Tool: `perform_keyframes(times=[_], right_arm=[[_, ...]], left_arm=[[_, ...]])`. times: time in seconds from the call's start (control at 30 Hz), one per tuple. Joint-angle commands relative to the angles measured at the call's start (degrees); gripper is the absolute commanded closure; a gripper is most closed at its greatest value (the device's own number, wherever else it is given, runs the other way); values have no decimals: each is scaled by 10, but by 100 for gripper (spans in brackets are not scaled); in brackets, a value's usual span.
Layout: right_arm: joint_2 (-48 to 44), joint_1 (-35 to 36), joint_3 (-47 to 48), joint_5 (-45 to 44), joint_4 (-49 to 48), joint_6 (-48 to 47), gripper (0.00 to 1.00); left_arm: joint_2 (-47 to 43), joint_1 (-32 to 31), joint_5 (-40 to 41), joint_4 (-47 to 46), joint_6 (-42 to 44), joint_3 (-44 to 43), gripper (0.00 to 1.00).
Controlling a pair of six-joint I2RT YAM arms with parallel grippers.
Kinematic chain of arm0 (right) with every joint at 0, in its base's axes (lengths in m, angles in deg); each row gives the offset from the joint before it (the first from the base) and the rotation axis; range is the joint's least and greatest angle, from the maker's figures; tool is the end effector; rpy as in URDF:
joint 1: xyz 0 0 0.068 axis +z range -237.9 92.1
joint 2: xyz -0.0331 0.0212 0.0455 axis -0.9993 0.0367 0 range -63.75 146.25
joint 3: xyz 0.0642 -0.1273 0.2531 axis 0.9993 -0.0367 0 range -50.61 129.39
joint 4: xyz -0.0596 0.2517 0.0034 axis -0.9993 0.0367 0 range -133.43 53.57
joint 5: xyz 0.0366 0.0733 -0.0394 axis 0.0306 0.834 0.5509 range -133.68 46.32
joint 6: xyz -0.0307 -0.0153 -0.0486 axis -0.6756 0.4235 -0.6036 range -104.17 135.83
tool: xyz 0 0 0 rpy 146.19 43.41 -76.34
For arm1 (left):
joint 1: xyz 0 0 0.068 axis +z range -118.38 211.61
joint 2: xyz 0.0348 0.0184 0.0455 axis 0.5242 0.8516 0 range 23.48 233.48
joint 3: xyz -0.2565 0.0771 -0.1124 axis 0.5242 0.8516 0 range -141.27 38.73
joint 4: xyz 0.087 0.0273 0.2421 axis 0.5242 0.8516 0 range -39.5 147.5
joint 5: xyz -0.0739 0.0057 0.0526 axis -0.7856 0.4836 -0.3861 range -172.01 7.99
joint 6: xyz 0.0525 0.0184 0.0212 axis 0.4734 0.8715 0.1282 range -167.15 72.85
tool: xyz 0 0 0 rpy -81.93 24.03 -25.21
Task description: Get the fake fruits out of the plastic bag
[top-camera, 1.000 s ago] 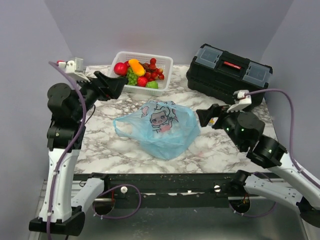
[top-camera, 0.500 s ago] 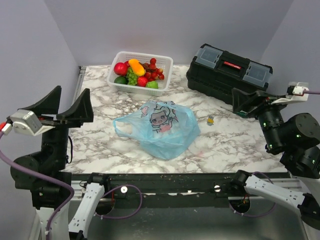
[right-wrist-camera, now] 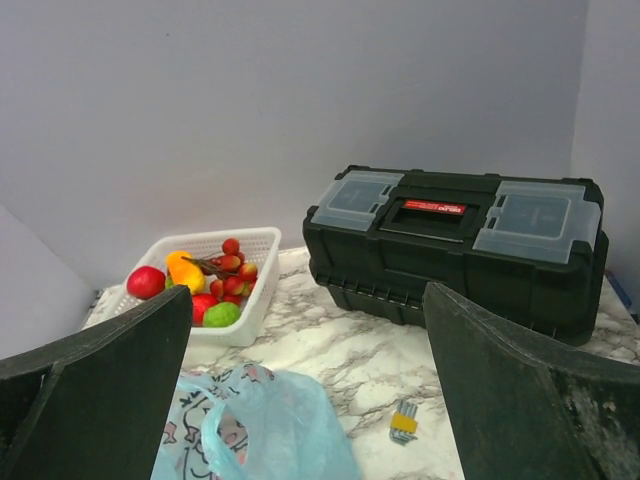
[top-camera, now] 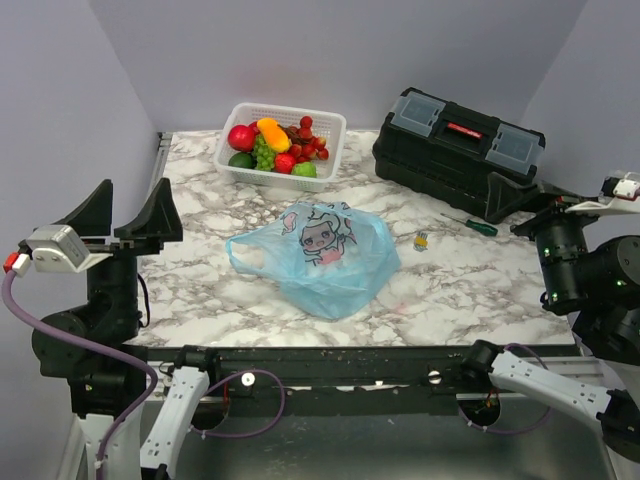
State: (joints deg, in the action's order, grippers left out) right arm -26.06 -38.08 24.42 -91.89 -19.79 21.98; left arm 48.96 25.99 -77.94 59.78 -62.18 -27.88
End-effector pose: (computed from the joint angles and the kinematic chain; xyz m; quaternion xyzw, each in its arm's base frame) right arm 0.0589 0.0193 0.5050 0.0884 0.6429 0.1140 0.7523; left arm 0.0082 0.0024 0.5013 -0.0707 0.4815 -0.1396 0.8624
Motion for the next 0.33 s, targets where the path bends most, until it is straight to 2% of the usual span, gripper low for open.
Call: perform_keyframes(times=[0.0, 0.3], right_arm=[[-10, 3, -9, -14, 8, 10, 0], [-14, 3, -14, -27, -2, 11, 0]], left_arm=[[10, 2, 11, 1, 1, 2, 5], [16, 3, 12, -6, 7, 6, 6]])
